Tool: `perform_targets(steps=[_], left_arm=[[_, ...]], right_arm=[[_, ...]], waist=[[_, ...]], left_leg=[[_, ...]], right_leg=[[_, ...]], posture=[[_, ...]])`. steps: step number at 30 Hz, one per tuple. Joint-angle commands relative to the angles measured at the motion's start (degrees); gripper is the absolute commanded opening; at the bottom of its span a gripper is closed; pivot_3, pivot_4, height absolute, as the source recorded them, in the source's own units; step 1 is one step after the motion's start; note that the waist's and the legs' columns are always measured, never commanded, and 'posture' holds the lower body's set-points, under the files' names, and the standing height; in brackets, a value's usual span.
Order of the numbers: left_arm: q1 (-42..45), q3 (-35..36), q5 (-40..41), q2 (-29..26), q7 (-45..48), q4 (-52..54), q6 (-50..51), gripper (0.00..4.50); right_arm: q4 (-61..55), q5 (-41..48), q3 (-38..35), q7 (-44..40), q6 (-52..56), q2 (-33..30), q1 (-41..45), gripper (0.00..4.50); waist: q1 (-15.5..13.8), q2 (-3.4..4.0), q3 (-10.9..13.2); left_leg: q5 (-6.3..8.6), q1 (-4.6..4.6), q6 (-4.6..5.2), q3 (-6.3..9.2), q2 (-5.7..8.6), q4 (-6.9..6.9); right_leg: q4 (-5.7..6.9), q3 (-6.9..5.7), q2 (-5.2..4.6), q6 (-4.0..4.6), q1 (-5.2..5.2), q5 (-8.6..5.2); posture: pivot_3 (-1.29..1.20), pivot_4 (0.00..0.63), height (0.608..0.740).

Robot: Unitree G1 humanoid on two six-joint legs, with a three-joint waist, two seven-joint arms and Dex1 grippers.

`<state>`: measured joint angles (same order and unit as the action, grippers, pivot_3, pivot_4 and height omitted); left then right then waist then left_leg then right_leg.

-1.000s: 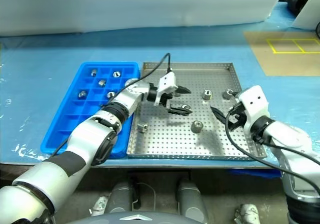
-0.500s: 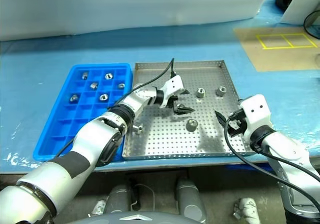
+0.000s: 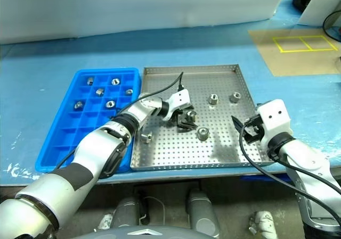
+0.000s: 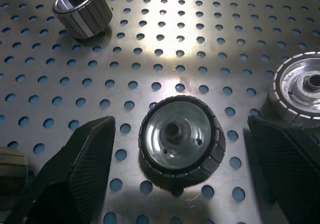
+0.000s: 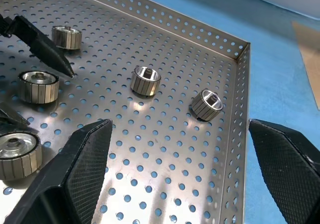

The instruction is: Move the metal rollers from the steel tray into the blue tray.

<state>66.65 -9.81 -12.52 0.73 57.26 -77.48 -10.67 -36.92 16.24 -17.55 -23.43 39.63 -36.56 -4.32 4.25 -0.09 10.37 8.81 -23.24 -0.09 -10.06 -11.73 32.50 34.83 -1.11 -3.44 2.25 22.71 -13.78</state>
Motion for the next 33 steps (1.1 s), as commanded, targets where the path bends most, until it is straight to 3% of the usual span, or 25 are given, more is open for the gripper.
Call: perform_targets(steps=[1,7,11,23,26,28,33], left_arm=[[0.0,0.1,-0.6,0.3,-2.5,0.4,0.5,4.5],[-0.4,1.4,0.3,0.9,-4.2,0.4,0.6,4.5],[-0.5,1.6,0.3,0.9,-3.9,0.4,1.2,3.62],[-1.0,3.2,1.1,0.5,-4.1,0.4,1.5,3.62],[-0.9,4.4,2.3,0.5,-0.3,0.7,1.9,3.04],[-0.8,4.2,1.8,0.3,-1.2,0.8,1.5,2.37],[-0.9,5.2,2.8,-0.8,-0.8,1.2,0.8,2.37]], right_arm=[[-0.4,-0.8,-0.4,0.4,-1.4,0.0,0.8,4.47],[0.0,-1.4,0.1,0.5,-1.6,0.2,1.2,4.47],[0.0,-1.8,0.6,0.5,-1.7,0.5,1.4,4.5],[0.8,-2.7,0.9,0.5,-2.1,1.0,2.6,4.5],[1.0,-2.9,1.2,0.4,-2.2,1.2,3.0,4.5],[1.0,-3.0,1.5,0.4,-2.2,1.2,3.2,4.5],[1.3,-3.2,2.9,0.6,-2.3,1.8,4.4,4.5]], waist=[[0.0,0.0,0.0],[0.0,0.0,0.0],[0.0,0.01,0.0],[0.0,0.04,0.0],[0.1,0.05,0.0],[0.1,0.05,0.0],[0.1,0.05,0.0]], left_leg=[[0.01,0.0,0.01,0.0,0.0,0.0],[0.01,0.0,0.02,0.0,0.01,0.0],[0.01,0.01,0.02,0.0,0.0,0.0],[0.02,0.1,0.03,0.01,0.0,0.01],[0.02,0.1,0.02,0.0,0.0,0.01],[0.02,0.09,0.02,0.01,0.0,0.0],[0.02,0.09,0.03,0.01,-0.01,-0.01]], right_leg=[[-0.01,0.0,-0.01,0.0,0.0,0.0],[-0.01,0.0,-0.01,0.0,0.0,0.0],[-0.01,0.0,-0.01,0.0,-0.01,0.0],[-0.02,0.0,-0.01,0.0,-0.1,0.0],[-0.02,0.0,-0.01,0.0,-0.1,0.0],[-0.03,0.0,-0.01,0.0,-0.1,0.0],[-0.05,0.0,-0.01,0.0,-0.09,0.0]], posture=[[-0.65,0.15,0.74],[-0.65,0.15,0.74],[-0.65,0.15,0.74],[-0.64,0.15,0.74],[-0.64,0.15,0.74],[-0.64,0.15,0.74],[-0.62,0.15,0.74]])
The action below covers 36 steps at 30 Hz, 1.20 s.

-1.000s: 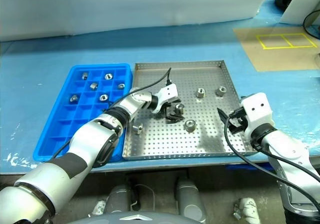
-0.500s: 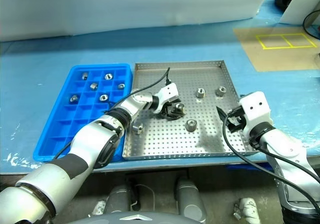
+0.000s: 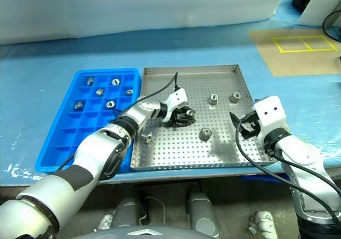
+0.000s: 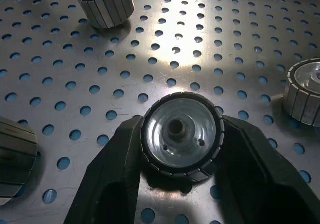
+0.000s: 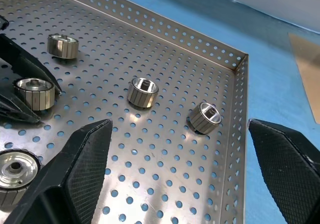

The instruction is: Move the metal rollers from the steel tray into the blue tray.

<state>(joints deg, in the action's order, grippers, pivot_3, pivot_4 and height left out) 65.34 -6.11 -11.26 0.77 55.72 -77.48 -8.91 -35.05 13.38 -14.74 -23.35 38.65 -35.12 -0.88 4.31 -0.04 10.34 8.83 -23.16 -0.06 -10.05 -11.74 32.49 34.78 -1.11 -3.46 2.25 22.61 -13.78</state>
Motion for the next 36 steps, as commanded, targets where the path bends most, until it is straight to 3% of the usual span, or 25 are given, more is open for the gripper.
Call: perform_targets(steps=[1,6,8,10,16,22,28,36], left_arm=[[0.3,1.7,1.8,-1.1,1.5,1.3,-0.9,2.37],[-0.5,1.9,1.6,-2.3,2.3,1.4,-1.9,2.37],[-0.2,2.7,2.3,-2.4,2.3,1.5,-1.4,2.05],[0.1,2.8,2.2,-2.7,0.7,1.7,-1.8,2.05],[0.6,4.2,5.5,-5.0,9.8,5.3,-7.3,2.05],[-1.3,6.9,11.7,-12.8,19.2,14.1,-10.3,2.05],[-7.0,8.0,15.7,-24.5,25.9,23.9,-8.8,2.05],[-16.4,13.0,21.0,-37.6,21.9,39.3,1.5,2.05]], right_arm=[[-0.5,-0.4,0.2,0.5,-1.4,0.4,1.2,4.5],[0.8,-0.8,0.9,0.3,-2.0,0.5,2.2,4.5],[1.6,-1.1,1.4,0.1,-2.3,0.6,2.9,4.5],[2.2,-1.2,2.3,0.0,-2.7,0.7,3.6,4.5],[3.3,-1.2,3.7,-0.5,-3.4,0.9,4.7,4.5],[7.9,-1.7,7.8,-1.7,-6.4,1.9,8.7,4.5],[15.9,-2.4,13.0,-4.4,-10.5,4.1,17.1,4.5],[31.8,-3.6,20.1,-11.8,-18.8,9.0,31.2,4.5]], waist=[[0.0,0.0,0.0],[-0.1,0.0,0.0],[-0.2,0.0,0.0],[-0.2,0.0,0.0],[-0.4,0.01,0.0],[-0.3,0.01,0.0],[-0.8,0.06,0.0],[-4.3,0.1,0.1]], left_leg=[[0.0,0.0,0.0,0.0,0.0,0.0],[0.0,-0.01,0.0,0.0,0.01,-0.02],[0.0,-0.01,0.0,0.0,0.02,-0.02],[0.0,-0.01,0.0,0.0,0.01,-0.03],[0.0,-0.01,0.0,0.0,0.0,-0.08],[-0.02,0.02,-0.03,0.0,-0.05,-0.11],[-0.07,0.06,-0.11,0.01,-0.07,-0.22],[-0.1,-0.04,-0.2,-0.01,-0.08,-0.24]], right_leg=[[0.0,0.0,0.0,0.0,0.0,0.0],[-0.02,0.0,-0.01,0.0,0.0,0.0],[-0.02,0.0,-0.03,0.0,0.0,0.0],[-0.02,0.0,-0.03,0.0,0.0,0.0],[-0.02,-0.01,-0.02,0.0,0.02,0.0],[0.06,0.01,0.01,0.01,0.08,0.01],[0.11,0.0,0.02,0.04,0.11,0.0],[0.53,-0.01,-0.05,0.12,0.44,-0.04]], posture=[[-0.62,0.15,0.74],[-0.6,0.15,0.74],[-0.59,0.15,0.74],[-0.58,0.15,0.74],[-0.55,0.15,0.74],[-0.46,0.15,0.74],[-0.33,0.15,0.74],[-0.07,0.15,0.74]])
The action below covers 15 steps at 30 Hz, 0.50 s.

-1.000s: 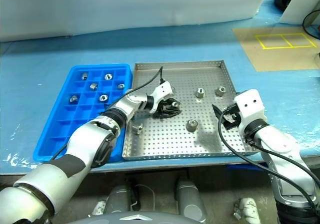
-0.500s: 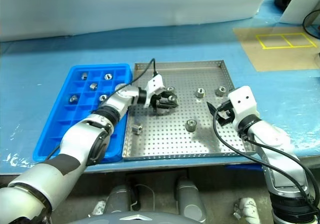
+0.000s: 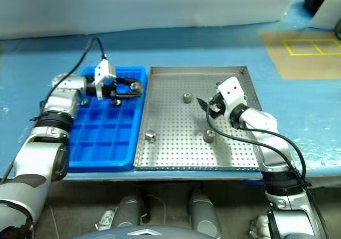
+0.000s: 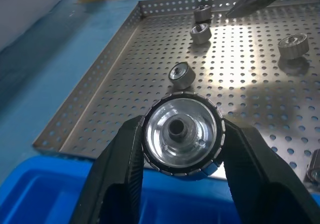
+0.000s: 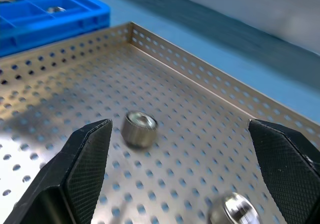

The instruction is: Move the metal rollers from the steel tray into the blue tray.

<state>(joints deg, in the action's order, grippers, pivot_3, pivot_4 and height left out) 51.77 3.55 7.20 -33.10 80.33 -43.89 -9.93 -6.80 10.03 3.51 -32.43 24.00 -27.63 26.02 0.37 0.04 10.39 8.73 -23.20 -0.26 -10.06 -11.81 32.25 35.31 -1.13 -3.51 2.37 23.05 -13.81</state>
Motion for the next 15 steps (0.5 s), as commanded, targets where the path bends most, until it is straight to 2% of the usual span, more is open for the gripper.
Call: perform_targets(steps=[1,5,10,15], left_arm=[[-4.5,4.1,2.8,-5.0,-4.1,7.2,3.2,2.05],[-12.5,6.4,4.2,-8.7,-7.6,14.1,6.4,2.05],[-22.4,9.4,5.8,-11.2,-12.3,19.6,9.7,2.05],[-23.1,8.9,5.3,-10.0,-16.1,16.3,7.9,2.05]], right_arm=[[5.3,-0.2,2.5,-3.6,-4.9,2.4,6.1,4.5],[9.1,0.9,4.7,-7.2,-6.5,6.3,10.8,4.5],[9.0,2.5,8.8,-13.5,-5.7,10.2,12.8,4.5],[10.6,1.6,9.7,-14.6,-6.4,12.0,13.7,4.5]], waist=[[-0.8,0.02,0.0],[-2.8,0.04,0.0],[-5.0,0.03,0.0],[-7.0,-0.01,0.0]], left_leg=[[-0.02,0.0,-0.07,0.0,0.0,-0.02],[-0.08,-0.02,-0.49,-0.01,-0.09,-0.12],[-0.21,-0.08,-0.74,0.0,-0.14,-0.15],[-0.23,-0.12,-0.77,0.04,-0.1,-0.11]], right_leg=[[0.11,-0.01,-0.01,0.03,0.06,-0.02],[0.43,-0.13,0.04,0.22,0.25,-0.14],[0.46,-0.27,0.07,0.26,0.27,-0.16],[0.46,-0.3,0.02,0.25,0.25,-0.17]], posture=[[-0.04,0.15,0.74],[0.01,0.15,0.74],[0.08,0.15,0.74],[0.11,0.15,0.74]])
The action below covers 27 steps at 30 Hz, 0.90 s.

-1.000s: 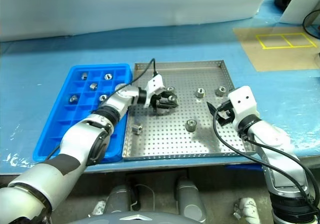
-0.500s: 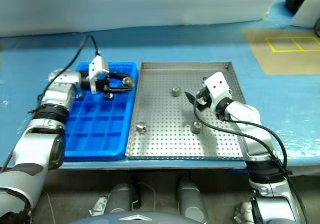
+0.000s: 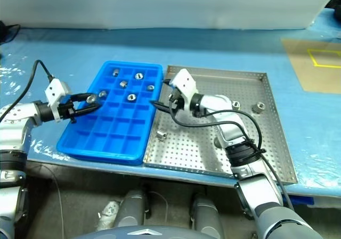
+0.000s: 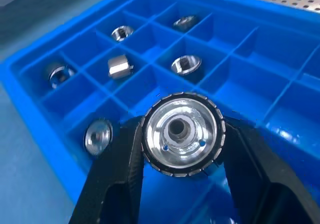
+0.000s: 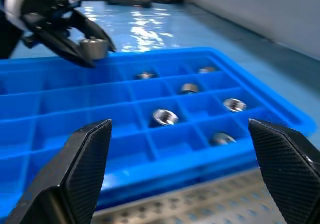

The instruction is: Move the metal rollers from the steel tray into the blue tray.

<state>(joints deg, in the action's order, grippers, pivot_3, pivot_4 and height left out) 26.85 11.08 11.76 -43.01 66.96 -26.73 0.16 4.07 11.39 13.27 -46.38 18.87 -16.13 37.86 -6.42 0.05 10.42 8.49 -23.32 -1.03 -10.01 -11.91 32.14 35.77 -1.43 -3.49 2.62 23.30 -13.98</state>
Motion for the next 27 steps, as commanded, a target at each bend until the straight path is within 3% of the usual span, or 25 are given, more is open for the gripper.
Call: perform_targets(steps=[1,10,21,27], left_arm=[[2.8,1.2,0.3,0.7,-4.2,-2.6,-3.2,2.05],[7.5,-3.7,-0.4,7.2,-4.5,-8.6,-6.2,2.05],[13.2,-7.0,-4.0,8.1,-3.8,-21.4,-12.0,2.05],[14.1,-6.5,-4.0,7.6,-3.5,-22.1,-12.0,3.81]], right_arm=[[0.0,0.0,0.0,-0.6,-1.4,0.8,1.9,4.5],[-1.5,-1.3,-1.0,0.9,-0.8,0.1,0.2,4.5],[-6.4,-1.5,-2.6,4.6,1.7,-2.3,-3.5,4.5],[-6.6,-1.6,-2.5,5.9,1.7,-2.3,-3.9,4.5]], waist=[[-0.5,-0.02,0.0],[-0.5,-0.07,0.0],[1.0,-0.09,0.0],[1.1,-0.09,0.0]], left_leg=[[-0.01,0.01,-0.02,0.01,0.0,0.0],[-0.3,0.06,-0.5,0.05,0.01,-0.02],[-0.31,0.08,-0.52,0.06,0.04,-0.13],[-0.33,0.11,-0.54,0.04,0.03,-0.12]], right_leg=[[0.0,0.0,0.0,0.0,0.0,0.0],[0.14,0.05,0.07,-0.02,0.02,0.01],[0.11,0.04,0.19,-0.21,0.06,0.13],[0.12,0.08,0.17,-0.02,0.05,0.02]], posture=[[0.1,0.15,0.74],[0.02,0.15,0.74],[-0.05,0.15,0.74],[-0.06,0.15,0.74]])
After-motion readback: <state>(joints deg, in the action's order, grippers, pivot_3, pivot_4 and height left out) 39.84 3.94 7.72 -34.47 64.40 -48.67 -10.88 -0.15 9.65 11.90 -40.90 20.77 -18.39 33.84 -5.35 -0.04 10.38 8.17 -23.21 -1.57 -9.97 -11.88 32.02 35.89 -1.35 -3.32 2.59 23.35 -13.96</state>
